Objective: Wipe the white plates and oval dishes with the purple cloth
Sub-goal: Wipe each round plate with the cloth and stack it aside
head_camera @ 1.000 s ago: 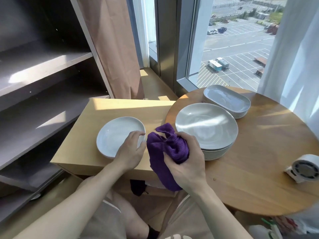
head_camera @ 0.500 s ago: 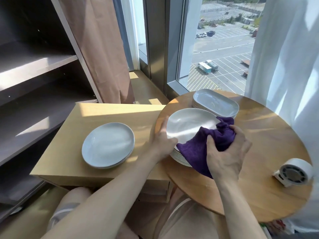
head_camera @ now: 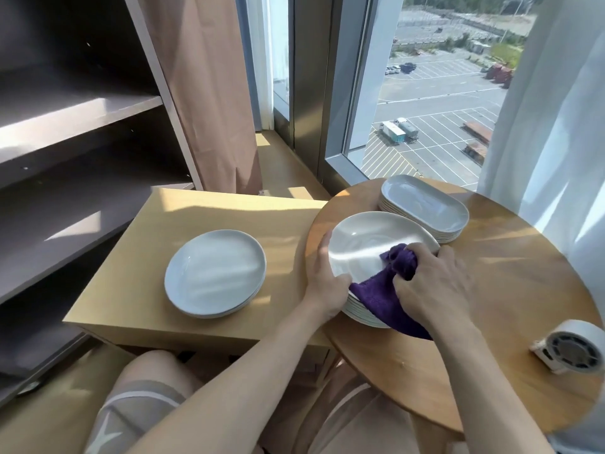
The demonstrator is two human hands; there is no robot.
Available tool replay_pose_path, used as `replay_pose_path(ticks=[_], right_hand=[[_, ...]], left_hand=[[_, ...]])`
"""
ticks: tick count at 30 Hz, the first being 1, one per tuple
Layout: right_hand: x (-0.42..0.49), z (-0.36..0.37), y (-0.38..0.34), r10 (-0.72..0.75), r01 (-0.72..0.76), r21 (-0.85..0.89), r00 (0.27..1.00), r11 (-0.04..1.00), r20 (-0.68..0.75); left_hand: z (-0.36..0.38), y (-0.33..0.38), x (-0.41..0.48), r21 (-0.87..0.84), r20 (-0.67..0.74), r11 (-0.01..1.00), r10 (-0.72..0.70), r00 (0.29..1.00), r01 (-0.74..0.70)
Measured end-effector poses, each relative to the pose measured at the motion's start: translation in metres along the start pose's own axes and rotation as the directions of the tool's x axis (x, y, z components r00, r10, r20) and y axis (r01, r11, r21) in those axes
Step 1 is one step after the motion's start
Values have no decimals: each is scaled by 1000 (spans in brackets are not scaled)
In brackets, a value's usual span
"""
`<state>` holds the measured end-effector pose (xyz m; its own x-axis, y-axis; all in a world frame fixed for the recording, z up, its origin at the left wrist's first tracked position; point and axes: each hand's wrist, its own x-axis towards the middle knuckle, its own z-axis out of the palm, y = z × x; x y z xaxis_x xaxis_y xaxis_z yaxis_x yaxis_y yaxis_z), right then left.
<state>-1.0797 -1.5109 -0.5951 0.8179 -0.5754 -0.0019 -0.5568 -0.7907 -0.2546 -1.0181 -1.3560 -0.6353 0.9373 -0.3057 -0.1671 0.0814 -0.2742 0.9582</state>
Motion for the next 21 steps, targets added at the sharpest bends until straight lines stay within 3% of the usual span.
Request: replay_pose_path(ticks=[10,21], right_hand=[[60,22,-25,-103,73,-185,982,980,-161],[59,46,-63,-198,199,185,980,963,-24]], left_hand=[[-6,1,3,-12,5,1000,10,1000,-10],[-12,-2,8,-120,115,992,-12,993,26]])
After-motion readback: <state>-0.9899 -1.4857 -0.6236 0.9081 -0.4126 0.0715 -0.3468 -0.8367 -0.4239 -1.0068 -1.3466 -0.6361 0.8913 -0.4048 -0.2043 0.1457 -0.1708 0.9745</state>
